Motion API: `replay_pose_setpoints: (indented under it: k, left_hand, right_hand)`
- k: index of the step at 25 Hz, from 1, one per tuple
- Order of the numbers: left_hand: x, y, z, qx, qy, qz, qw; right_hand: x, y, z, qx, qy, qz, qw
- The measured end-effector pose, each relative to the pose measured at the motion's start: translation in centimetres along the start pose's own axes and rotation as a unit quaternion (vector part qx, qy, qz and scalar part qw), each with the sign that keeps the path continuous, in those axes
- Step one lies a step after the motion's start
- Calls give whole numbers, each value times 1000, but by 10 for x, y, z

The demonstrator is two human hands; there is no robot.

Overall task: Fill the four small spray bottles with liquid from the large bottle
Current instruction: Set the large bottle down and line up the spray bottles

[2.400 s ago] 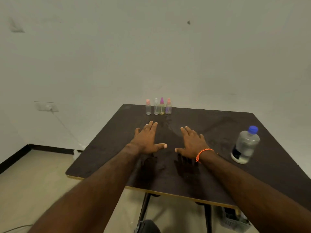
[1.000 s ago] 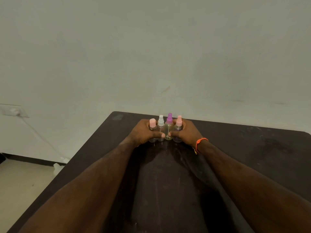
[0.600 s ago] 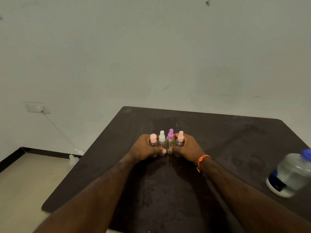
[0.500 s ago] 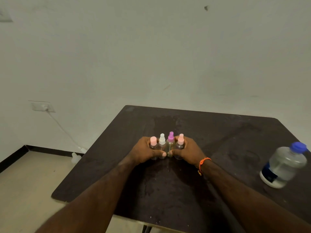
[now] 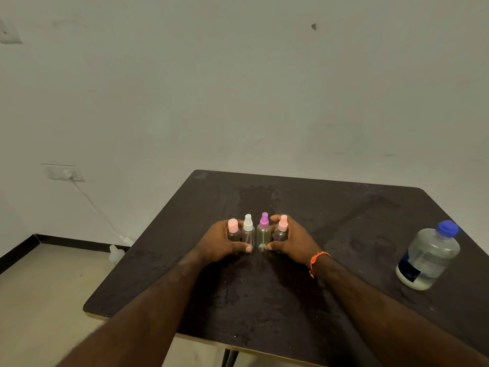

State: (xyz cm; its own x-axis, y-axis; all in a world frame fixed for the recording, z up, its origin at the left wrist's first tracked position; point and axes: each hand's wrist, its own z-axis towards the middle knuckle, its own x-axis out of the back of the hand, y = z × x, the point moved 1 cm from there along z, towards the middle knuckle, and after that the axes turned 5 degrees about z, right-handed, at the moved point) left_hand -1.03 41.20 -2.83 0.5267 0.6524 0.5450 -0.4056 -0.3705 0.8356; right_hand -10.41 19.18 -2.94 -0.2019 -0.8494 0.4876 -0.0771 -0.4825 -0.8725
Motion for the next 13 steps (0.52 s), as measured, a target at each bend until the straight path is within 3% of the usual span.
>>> replay_pose_setpoints:
  k: [9, 13]
  left_hand:
    - [8, -10, -6, 41, 35, 52, 997]
    - [22, 5, -25, 46, 84, 94, 991]
  right_hand:
    - [7, 2, -5, -38, -4, -3, 999]
    - [21, -1, -25, -41, 37, -71, 996]
